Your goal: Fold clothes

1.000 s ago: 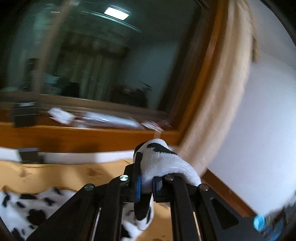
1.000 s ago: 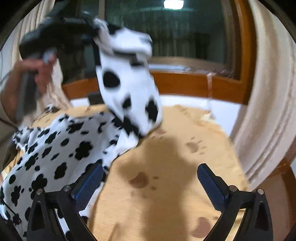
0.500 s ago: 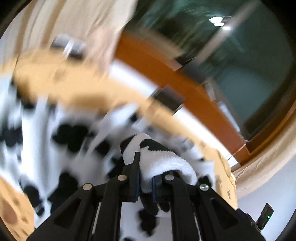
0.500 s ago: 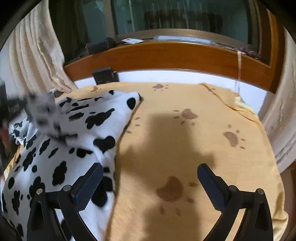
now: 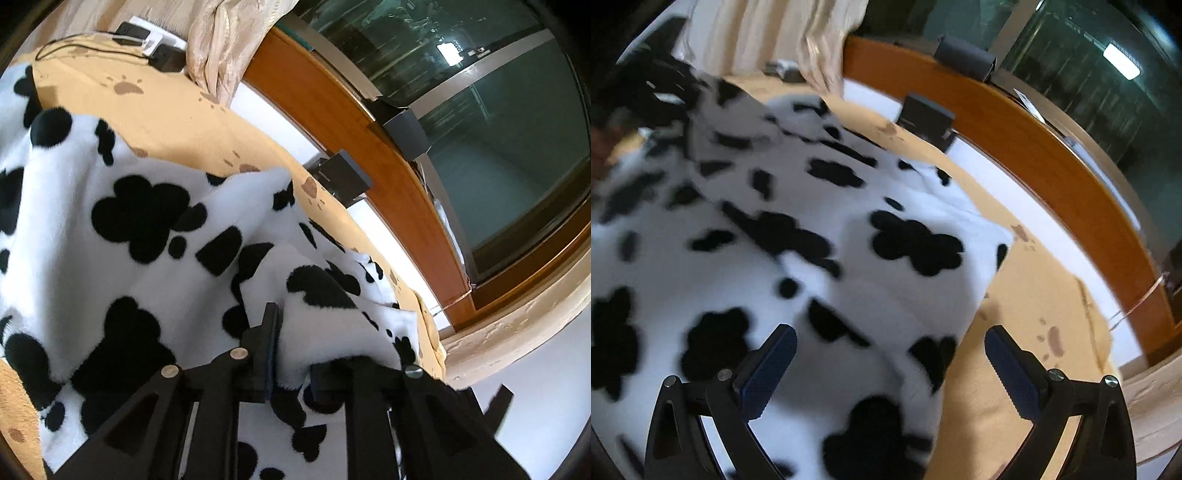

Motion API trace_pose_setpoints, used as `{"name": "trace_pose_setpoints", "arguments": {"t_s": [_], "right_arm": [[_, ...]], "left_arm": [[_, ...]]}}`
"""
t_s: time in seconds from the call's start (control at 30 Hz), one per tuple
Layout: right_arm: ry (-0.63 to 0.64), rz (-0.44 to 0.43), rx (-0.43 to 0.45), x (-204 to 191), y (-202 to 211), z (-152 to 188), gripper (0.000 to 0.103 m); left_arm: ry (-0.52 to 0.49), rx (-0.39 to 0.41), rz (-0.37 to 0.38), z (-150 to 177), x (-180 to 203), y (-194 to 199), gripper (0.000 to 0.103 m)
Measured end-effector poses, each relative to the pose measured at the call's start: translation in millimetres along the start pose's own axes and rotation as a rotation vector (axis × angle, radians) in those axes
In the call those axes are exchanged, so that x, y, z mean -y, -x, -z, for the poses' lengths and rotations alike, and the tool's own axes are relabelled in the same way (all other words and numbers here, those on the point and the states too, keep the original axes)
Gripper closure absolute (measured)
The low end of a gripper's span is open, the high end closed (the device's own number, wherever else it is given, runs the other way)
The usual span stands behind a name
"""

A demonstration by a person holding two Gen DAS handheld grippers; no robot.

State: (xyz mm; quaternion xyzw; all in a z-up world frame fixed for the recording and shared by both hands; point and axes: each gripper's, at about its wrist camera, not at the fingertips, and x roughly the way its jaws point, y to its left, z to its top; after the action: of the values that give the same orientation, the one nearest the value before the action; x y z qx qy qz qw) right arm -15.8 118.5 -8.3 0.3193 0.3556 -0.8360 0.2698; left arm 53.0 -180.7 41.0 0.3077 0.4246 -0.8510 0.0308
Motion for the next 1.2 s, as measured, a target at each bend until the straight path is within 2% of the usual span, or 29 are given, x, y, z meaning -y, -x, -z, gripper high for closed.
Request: {"name": "trace_pose_setpoints", "arguments": {"t_s": [0.1,0.23,0.3,0.43,0.5,0.57,0.7,0.77,0.9,1.0,1.1,1.2], "right_arm": [[-0.038,0.111,-0.016,12.4,-14.2,-2.2,0.0],[-0.117,0.265,-0.031,34.1,-17.5,5.1,0.0],[-0.167,0.302,-0.032,46.3,-12.5,14.7,0.0],[-0.27,0.266,-0.046,66.6,-4.8,34.9,0.0],[-0.284,0.248,-0.06,69.2,-7.5,40.9,0.0],[-0.287,0.236,-0.071,69.3,-11.1,44.7,0.0],[-0.272,0.236,-0.072,64.4,-14.2,43.8,0.0],[-0.265,0.229,-0.075,63.6,-12.9,43.1,0.0],[-0.25,0.216,-0.081,61.9,-10.5,41.7,0.0],[-0.236,0.205,-0.085,60.3,-7.9,40.8,0.0],[-0.19,0.162,-0.084,56.0,5.3,42.6,0.0],[-0.215,0.084,-0.057,59.3,25.8,45.8,0.0]], "left_arm": [[0.018,-0.009,0.016,-0.1,-5.9,-0.4,0.073],[0.03,0.004,0.046,-2.4,-7.5,4.9,0.068],[0.021,0.005,0.034,-1.8,-7.0,9.0,0.066],[0.008,-0.013,-0.014,2.6,-11.8,16.3,0.055],[0.026,-0.035,-0.039,7.6,-24.1,21.8,0.044],[0.037,-0.047,-0.065,11.7,-37.2,28.9,0.039],[0.075,-0.035,-0.08,16.1,-61.3,55.1,0.038],[0.072,-0.001,-0.11,14.6,-64.3,69.9,0.038],[0.041,0.075,-0.184,6.3,-66.0,92.7,0.028],[0.043,0.101,-0.21,2.1,-69.9,100.5,0.025],[0.028,0.111,-0.209,0.5,-68.7,103.6,0.025],[-0.014,0.12,-0.203,-0.2,-58.1,102.5,0.025]]}}
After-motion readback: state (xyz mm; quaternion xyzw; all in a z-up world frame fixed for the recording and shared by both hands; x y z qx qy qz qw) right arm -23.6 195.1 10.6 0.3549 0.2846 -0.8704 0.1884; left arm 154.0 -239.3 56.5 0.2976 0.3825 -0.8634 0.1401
